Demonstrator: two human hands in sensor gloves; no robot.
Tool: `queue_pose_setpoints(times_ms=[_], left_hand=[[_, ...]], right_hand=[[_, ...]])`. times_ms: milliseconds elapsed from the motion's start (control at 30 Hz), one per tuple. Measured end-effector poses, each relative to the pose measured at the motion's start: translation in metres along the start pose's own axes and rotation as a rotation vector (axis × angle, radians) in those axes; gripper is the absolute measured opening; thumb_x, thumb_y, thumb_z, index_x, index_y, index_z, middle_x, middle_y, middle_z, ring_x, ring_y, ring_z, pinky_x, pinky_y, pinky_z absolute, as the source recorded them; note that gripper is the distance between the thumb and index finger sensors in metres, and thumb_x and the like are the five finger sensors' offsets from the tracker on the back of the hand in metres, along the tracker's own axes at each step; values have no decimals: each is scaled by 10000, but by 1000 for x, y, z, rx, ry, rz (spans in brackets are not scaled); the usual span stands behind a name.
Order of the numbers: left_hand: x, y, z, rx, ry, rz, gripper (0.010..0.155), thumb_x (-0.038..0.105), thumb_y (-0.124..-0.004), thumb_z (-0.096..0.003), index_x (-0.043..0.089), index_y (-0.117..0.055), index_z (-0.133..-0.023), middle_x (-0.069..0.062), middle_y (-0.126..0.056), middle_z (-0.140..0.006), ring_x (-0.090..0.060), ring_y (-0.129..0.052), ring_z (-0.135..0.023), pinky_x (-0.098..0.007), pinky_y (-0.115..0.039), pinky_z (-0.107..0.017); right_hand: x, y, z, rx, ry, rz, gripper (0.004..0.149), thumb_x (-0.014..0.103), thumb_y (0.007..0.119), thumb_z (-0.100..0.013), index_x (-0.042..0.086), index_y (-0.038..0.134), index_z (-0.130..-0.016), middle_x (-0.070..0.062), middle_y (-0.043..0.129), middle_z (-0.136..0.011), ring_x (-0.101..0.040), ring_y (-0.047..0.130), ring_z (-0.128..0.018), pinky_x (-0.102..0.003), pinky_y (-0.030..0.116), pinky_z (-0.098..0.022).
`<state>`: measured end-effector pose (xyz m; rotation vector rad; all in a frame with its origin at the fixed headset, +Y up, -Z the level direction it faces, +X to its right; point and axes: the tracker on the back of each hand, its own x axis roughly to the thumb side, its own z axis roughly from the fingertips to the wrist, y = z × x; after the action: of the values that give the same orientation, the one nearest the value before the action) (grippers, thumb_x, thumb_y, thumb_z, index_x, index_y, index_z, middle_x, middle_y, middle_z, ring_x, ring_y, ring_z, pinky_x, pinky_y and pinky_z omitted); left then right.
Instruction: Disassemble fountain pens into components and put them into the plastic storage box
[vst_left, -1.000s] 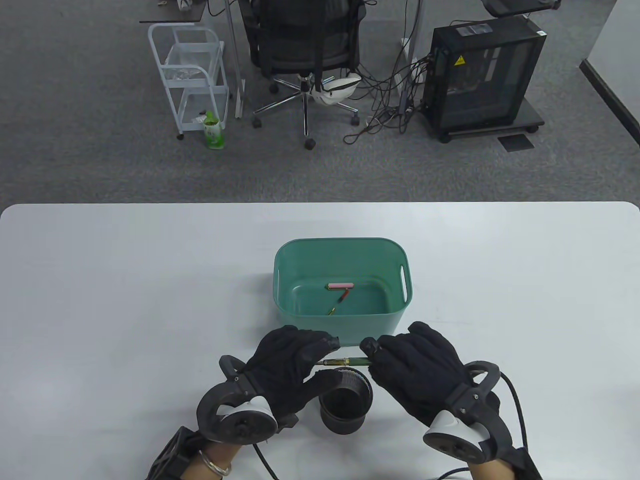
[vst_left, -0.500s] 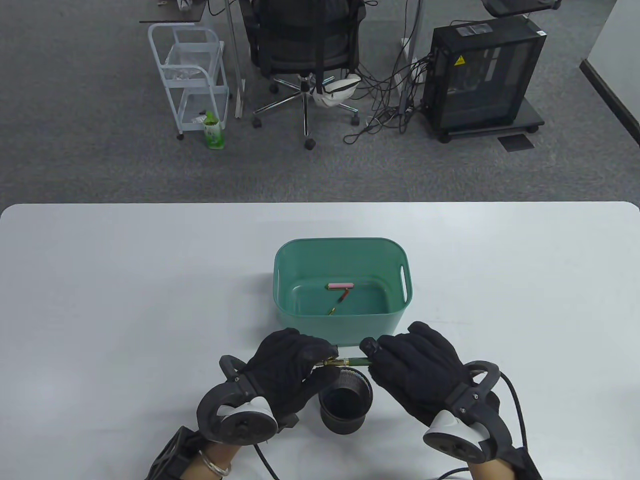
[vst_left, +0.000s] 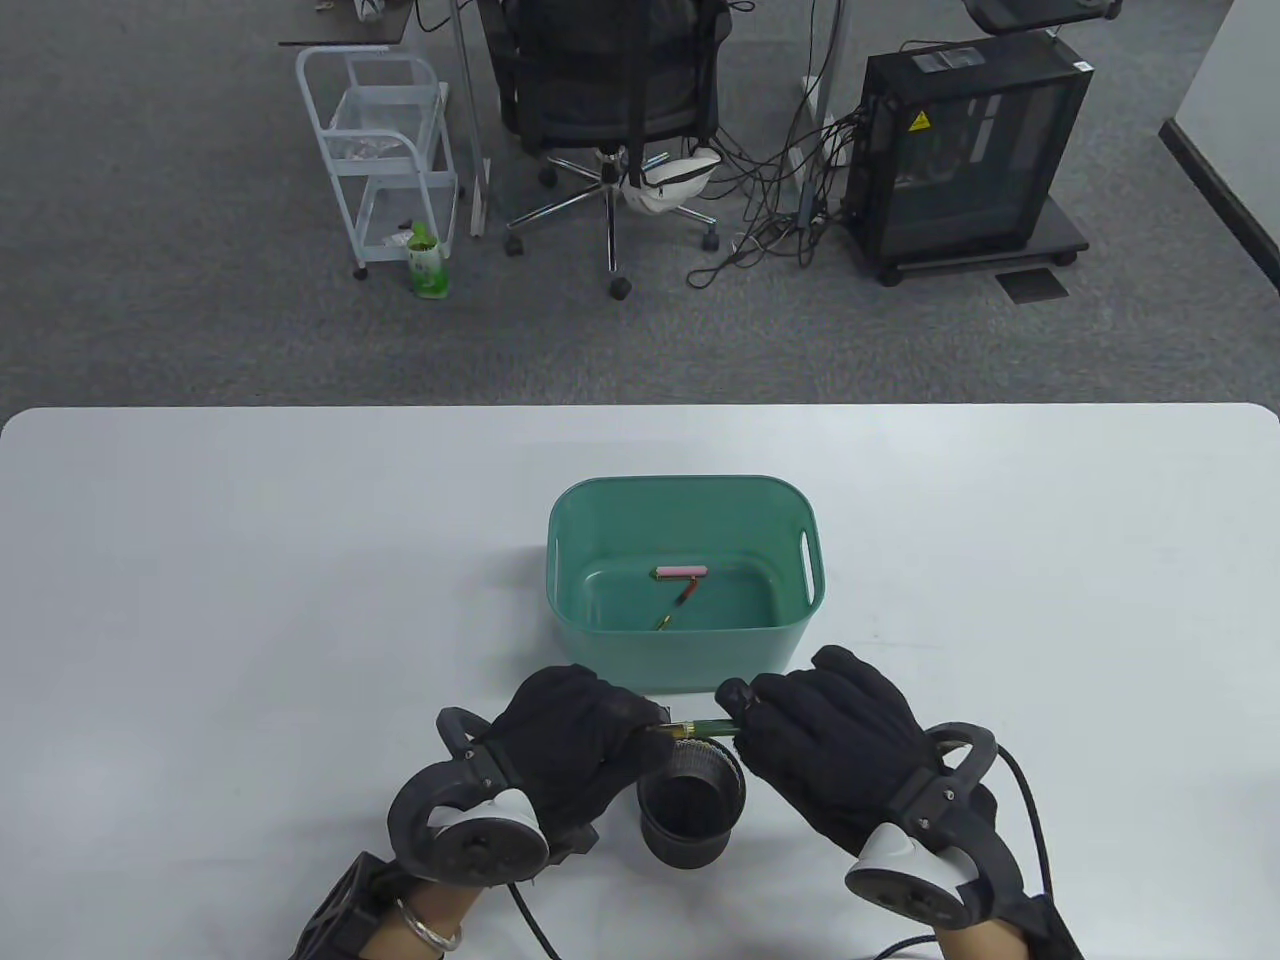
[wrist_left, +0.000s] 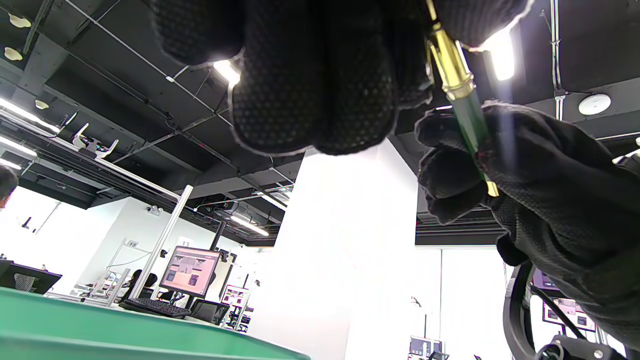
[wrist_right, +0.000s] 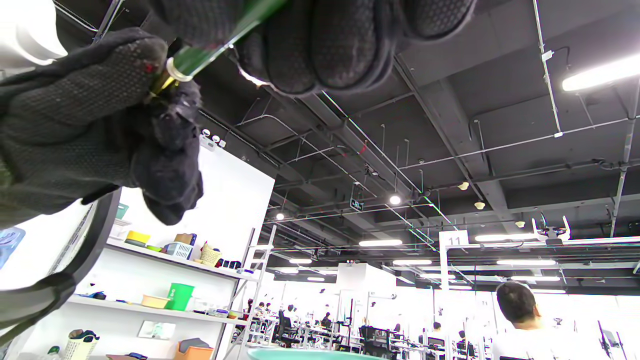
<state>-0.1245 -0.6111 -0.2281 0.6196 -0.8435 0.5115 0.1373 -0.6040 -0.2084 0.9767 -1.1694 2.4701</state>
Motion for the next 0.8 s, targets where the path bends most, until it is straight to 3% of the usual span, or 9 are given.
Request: queue_pose_setpoints(times_ms=[267, 433, 533, 800], left_hand=[[0, 0, 0, 1, 1, 1, 514, 514, -596, -660, 126, -917, -762, -42, -1062, -634, -222, -1036, -537, -468, -769, -604], [0, 0, 1, -10, -10, 5, 561, 562, -624, -649, 135, -777, -979, -67, -968, -853, -260, -957, -746, -498, -692, -701], [3, -1, 0, -28, -22, -11, 562, 552, -677, -644, 155, -702, -1041, -72, -911, -935, -262, -910, -825, -508, -654, -740], [3, -3, 0, -44, -7, -22, 450, 474, -705, -661, 153, -788, -966, -48, -946, -887, -237, -944, -776, -490, -685, -717]], right_hand=[[1, 0, 0, -1, 0, 2, 433, 484, 698, -549, 322, 829, -929, 62, 851, -863, -121, 870, -725, -444, 633, -745], [0, -1, 0, -6, 4, 6, 433, 484, 698, -549, 322, 829, -929, 61, 851, -862, -121, 870, -724, -443, 635, -744], [-1, -1, 0, -6, 7, 9, 433, 483, 698, -550, 320, 829, -929, 61, 851, -861, -121, 870, -724, -443, 635, -743], [-1, 0, 0, 4, 3, 16, 431, 482, 698, -550, 321, 830, -928, 60, 851, -862, -121, 871, -723, -442, 636, -743]])
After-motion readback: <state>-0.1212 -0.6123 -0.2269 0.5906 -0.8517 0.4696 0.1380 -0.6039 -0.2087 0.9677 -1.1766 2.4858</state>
